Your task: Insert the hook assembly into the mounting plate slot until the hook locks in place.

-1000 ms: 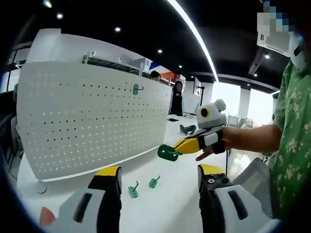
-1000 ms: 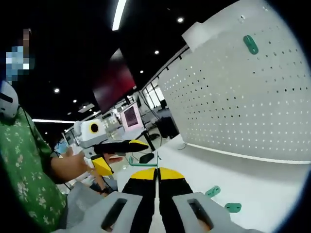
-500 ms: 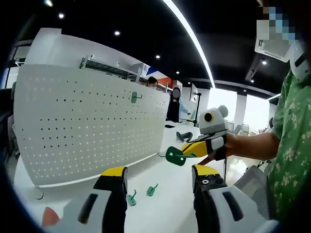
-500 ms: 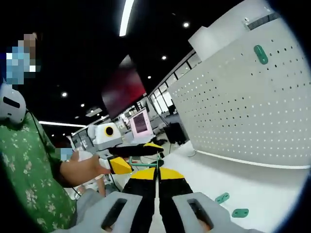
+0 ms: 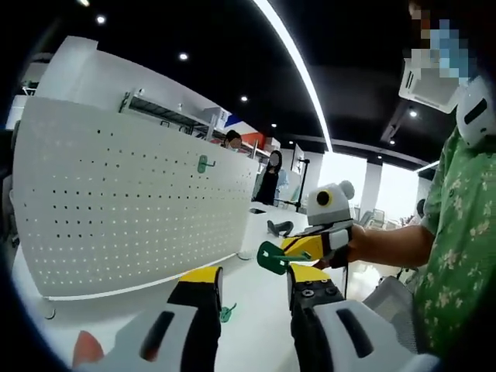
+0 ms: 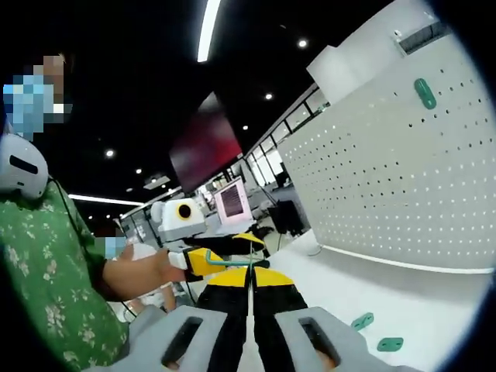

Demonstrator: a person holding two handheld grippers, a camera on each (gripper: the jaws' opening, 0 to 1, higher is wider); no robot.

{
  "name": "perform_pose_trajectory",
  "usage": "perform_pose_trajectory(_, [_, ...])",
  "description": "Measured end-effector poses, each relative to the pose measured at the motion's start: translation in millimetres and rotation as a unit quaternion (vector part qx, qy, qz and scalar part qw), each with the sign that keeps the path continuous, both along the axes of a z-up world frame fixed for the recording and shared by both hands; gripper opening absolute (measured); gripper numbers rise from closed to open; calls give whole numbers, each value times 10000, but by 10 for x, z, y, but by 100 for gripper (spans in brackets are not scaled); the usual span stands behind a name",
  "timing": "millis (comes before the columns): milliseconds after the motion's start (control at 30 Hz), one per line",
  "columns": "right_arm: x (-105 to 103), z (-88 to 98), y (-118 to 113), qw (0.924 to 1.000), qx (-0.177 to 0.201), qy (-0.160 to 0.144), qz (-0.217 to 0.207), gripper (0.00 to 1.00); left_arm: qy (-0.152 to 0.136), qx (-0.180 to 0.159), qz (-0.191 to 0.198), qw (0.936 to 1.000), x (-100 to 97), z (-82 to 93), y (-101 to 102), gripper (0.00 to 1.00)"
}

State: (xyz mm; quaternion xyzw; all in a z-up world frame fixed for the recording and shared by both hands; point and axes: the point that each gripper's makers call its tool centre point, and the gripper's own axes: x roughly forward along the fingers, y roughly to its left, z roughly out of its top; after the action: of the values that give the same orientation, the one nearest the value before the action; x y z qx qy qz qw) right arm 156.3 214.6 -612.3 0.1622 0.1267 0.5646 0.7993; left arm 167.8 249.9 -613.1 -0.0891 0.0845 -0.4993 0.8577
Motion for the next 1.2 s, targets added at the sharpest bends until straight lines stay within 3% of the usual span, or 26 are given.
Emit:
perform_pose_trajectory(400, [-53, 26, 26, 10000, 59, 3, 66, 0, 120, -224, -202, 9995, -79, 31, -61, 16])
perform_pose_trajectory(667, [-91, 56, 41, 9998, 137, -16, 121, 0, 256, -570, -259, 9977, -95, 101, -50, 9])
perform_pose_trajectory(967, [-92, 63, 51, 9995, 261, 28, 184, 0, 393, -902, -282, 9947, -75, 154, -19, 7])
perform_pose_trajectory(1200, [-106, 92, 57, 9986, 474, 97, 213, 0, 410, -977, -318, 9939, -96, 185, -43, 5])
